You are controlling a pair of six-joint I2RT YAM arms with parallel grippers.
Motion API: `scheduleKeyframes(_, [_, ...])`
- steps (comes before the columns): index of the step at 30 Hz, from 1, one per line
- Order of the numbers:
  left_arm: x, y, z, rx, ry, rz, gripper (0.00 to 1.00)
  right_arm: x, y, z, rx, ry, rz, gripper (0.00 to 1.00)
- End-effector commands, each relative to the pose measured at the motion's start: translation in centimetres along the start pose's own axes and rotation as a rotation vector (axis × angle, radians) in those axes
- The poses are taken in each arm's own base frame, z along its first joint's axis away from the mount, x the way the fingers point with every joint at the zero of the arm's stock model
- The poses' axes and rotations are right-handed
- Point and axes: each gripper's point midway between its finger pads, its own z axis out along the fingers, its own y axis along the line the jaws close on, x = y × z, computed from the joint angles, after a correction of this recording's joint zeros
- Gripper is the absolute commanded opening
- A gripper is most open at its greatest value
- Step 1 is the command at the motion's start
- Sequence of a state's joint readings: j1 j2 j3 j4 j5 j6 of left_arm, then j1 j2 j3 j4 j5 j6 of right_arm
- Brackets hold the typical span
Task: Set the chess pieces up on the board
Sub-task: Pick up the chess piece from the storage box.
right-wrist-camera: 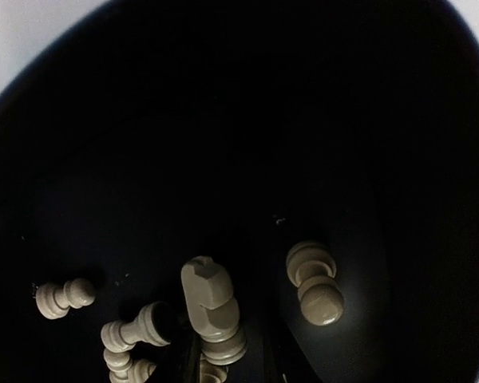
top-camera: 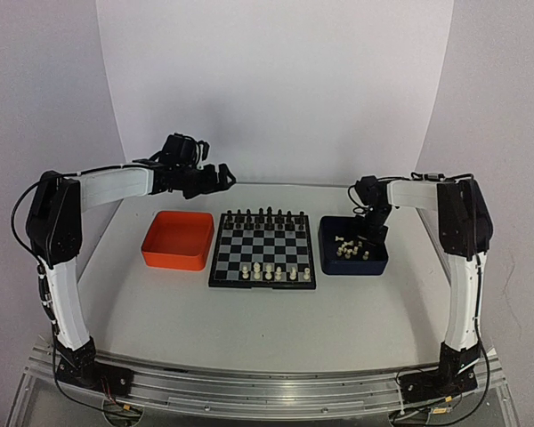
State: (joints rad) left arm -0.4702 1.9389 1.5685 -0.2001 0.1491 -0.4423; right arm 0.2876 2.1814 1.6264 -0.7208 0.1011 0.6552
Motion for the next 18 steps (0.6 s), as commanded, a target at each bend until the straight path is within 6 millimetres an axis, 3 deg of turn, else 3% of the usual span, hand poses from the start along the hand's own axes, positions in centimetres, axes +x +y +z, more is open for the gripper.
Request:
scheduleKeyframes(1, [-2.5, -1.3, -0.3, 0.042, -0.056, 0.019, 1.0, 1.0, 1.2, -2.0, -0.044, 0.013, -0.051, 0.23])
scheduleKeyframes(11, [-2.4, -1.2, 0.1, 0.053, -0.04, 0.021, 1.0, 0.6, 0.7, -0.4, 0.003, 0.008, -0.079, 0.13])
scheduleKeyframes(18, [-2.5, -1.4, -0.1, 0.066, -0.043, 0.026, 1.0, -0.5, 1.1, -1.7, -0.005, -0.038, -0.179, 0.04])
